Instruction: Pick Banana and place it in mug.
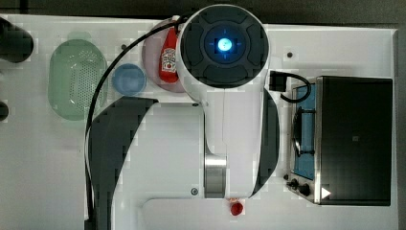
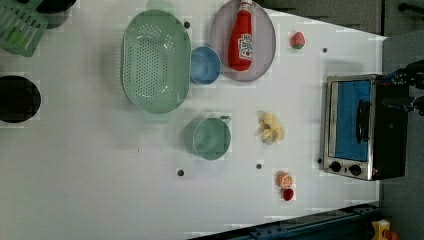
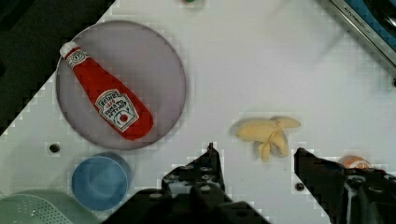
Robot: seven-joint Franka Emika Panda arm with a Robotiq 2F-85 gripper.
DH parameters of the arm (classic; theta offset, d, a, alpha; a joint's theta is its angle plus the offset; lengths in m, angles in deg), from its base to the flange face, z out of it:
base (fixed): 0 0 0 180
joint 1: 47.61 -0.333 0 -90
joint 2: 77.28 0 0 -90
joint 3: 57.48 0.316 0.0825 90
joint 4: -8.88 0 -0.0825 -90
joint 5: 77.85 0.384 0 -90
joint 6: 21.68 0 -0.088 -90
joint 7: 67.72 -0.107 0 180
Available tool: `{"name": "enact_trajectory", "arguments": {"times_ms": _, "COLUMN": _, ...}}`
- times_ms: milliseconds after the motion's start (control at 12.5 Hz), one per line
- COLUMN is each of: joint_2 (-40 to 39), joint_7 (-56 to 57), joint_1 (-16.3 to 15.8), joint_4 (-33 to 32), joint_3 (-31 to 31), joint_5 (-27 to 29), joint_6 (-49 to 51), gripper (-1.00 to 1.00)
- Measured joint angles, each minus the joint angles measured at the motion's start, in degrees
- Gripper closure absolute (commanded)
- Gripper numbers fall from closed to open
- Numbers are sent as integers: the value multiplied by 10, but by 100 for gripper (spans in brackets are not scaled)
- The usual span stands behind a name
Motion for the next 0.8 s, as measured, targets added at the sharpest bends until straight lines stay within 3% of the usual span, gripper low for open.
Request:
{"name": "enact_trajectory", "arguments": {"times_ms": 240, "joint_2": 149, "joint_7": -2, "joint_1": 10, "joint_4": -149, "joint_3": -9, "joint_5": -5, "joint_6": 133, "gripper": -91}}
{"name": "enact_trajectory", "arguments": {"times_ms": 320, "joint_2": 186, "joint_7": -2, "joint_1": 18, "joint_4": -169, "joint_3": -8, "joint_5": -5, "joint_6": 133, "gripper": -100}}
{"name": "enact_trajectory", "arguments": {"times_ms": 640, "joint_2": 212, "joint_7": 24, "joint_1": 22, "joint_4": -170, "joint_3": -12, "joint_5": -8, "joint_6": 34, "gripper": -100}}
{"name": "enact_trajectory", "arguments": {"times_ms": 800, "joint_2": 192, "joint_7": 81, "joint_1": 17, "joint_4": -207, "joint_3": -15, "joint_5": -11, "joint_6": -39, "gripper": -100}}
